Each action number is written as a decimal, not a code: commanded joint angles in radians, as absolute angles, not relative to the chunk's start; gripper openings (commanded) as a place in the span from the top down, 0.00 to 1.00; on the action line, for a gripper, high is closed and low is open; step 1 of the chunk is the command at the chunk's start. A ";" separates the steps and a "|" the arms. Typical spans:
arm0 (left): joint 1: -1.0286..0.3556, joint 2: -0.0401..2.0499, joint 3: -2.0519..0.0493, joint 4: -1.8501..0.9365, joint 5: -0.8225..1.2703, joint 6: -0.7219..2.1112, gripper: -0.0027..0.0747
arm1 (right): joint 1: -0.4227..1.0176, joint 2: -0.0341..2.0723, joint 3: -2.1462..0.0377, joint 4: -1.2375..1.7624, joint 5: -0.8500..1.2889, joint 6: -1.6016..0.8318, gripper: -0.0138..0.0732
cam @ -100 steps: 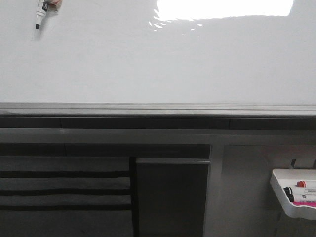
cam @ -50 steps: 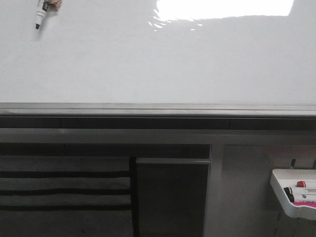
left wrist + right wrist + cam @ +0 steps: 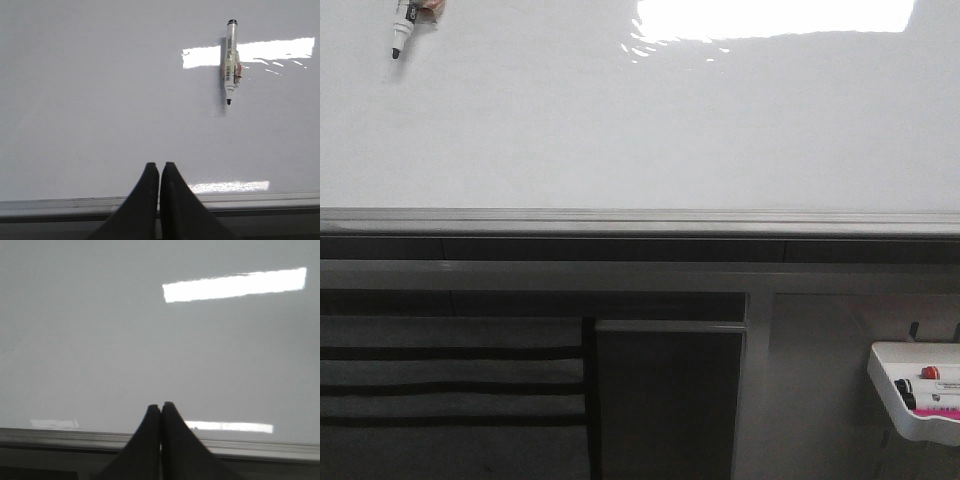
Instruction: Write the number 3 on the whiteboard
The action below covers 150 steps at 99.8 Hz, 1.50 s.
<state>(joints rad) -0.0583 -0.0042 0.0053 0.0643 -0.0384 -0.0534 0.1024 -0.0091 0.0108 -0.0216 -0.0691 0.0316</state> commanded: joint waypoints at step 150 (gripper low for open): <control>-0.055 -0.033 -0.041 -0.051 -0.126 -0.056 0.99 | 0.095 -0.023 -0.034 0.089 -0.047 0.029 0.91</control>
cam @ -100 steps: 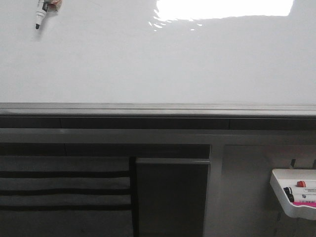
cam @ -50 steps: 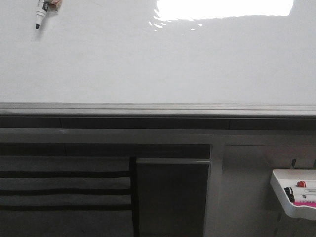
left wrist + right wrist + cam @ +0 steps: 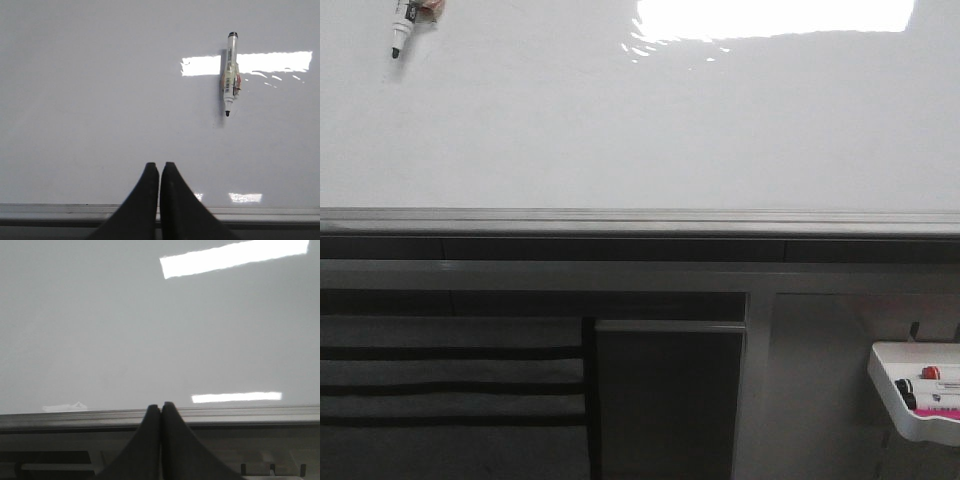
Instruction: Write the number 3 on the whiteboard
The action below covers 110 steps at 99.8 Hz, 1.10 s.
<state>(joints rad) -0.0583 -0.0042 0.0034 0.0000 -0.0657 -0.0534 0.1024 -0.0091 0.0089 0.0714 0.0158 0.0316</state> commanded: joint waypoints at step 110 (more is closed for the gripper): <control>-0.078 0.624 -0.600 0.000 0.323 0.054 0.90 | 0.097 0.664 -0.633 0.069 0.365 -0.082 0.78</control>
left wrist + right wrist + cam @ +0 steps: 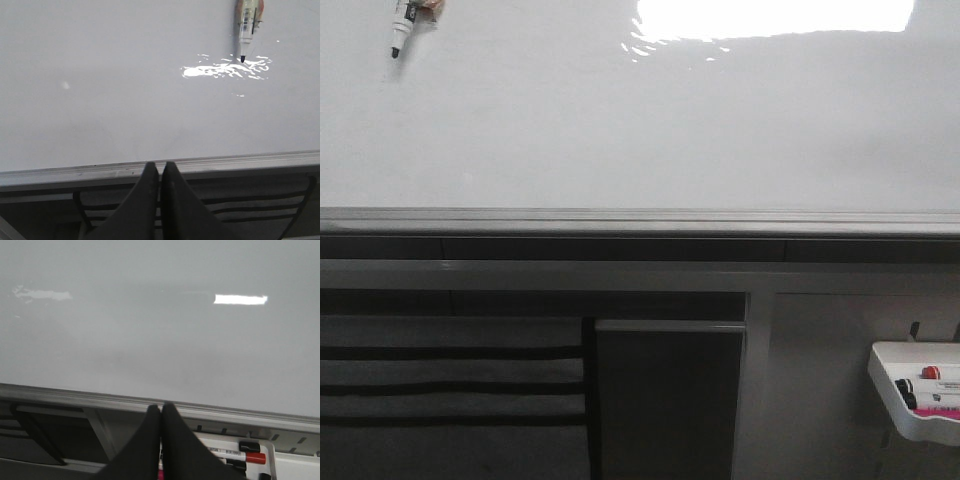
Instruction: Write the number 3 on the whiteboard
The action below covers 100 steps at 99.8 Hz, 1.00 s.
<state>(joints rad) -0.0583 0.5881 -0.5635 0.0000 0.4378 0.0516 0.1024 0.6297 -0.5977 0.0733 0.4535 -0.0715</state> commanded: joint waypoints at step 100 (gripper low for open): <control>-0.276 1.420 -1.149 0.026 0.133 0.054 0.45 | 0.637 0.853 -0.736 0.210 0.256 -0.084 0.37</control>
